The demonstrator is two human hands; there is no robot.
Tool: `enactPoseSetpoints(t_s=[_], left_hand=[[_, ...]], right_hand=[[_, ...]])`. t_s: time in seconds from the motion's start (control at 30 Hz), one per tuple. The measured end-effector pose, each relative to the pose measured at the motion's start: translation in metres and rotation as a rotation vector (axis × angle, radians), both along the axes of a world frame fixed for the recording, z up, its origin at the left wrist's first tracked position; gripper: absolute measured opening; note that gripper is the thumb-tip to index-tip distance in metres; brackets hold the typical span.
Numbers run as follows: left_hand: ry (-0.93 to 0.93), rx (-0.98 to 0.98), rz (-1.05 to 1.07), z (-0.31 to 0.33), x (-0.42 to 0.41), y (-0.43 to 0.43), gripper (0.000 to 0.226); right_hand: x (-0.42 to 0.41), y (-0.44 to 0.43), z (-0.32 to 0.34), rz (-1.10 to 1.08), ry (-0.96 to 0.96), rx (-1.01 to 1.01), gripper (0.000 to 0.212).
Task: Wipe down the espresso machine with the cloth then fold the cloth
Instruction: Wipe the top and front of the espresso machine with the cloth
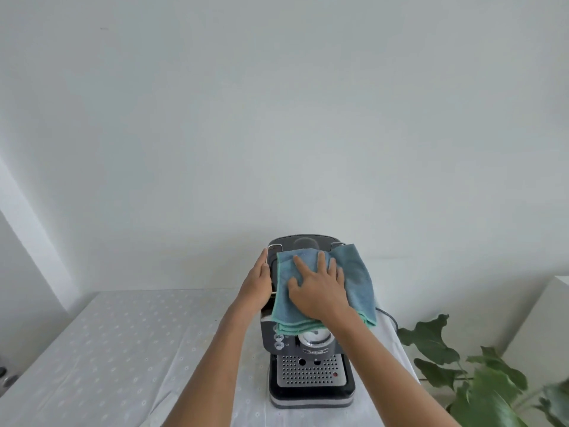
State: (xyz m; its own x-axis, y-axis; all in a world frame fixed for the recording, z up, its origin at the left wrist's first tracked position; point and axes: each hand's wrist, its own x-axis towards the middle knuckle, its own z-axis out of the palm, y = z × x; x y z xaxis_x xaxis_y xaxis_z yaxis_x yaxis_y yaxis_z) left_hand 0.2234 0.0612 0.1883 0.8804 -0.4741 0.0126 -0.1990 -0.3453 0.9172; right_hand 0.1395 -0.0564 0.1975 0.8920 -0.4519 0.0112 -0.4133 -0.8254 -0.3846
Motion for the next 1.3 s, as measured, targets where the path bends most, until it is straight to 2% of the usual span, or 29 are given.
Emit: enactPoseSetpoints(t_s=[0.17, 0.33, 0.63, 0.8, 1.13, 1.3], left_hand=[[0.011, 0.008, 0.008, 0.000, -0.001, 0.001, 0.049], [-0.019, -0.004, 0.033, -0.002, -0.004, 0.000, 0.048], [-0.005, -0.018, 0.025, -0.002, -0.002, -0.001, 0.048], [0.000, 0.008, 0.035, 0.001, -0.006, -0.001, 0.048], [0.043, 0.063, 0.077, 0.012, -0.011, -0.005, 0.046], [0.114, -0.013, 0.146, 0.024, -0.006, -0.015, 0.043]], right_hand=[[0.024, -0.016, 0.008, -0.015, 0.026, 0.046, 0.061], [-0.006, 0.007, -0.004, -0.053, -0.017, -0.007, 0.066], [0.018, 0.004, 0.009, -0.207, 0.023, 0.035, 0.068], [-0.007, 0.014, -0.006, -0.123, -0.005, -0.022, 0.070], [0.007, -0.016, 0.012, 0.082, 0.086, -0.031, 0.066], [0.005, -0.008, 0.016, 0.086, 0.127, 0.000, 0.059]])
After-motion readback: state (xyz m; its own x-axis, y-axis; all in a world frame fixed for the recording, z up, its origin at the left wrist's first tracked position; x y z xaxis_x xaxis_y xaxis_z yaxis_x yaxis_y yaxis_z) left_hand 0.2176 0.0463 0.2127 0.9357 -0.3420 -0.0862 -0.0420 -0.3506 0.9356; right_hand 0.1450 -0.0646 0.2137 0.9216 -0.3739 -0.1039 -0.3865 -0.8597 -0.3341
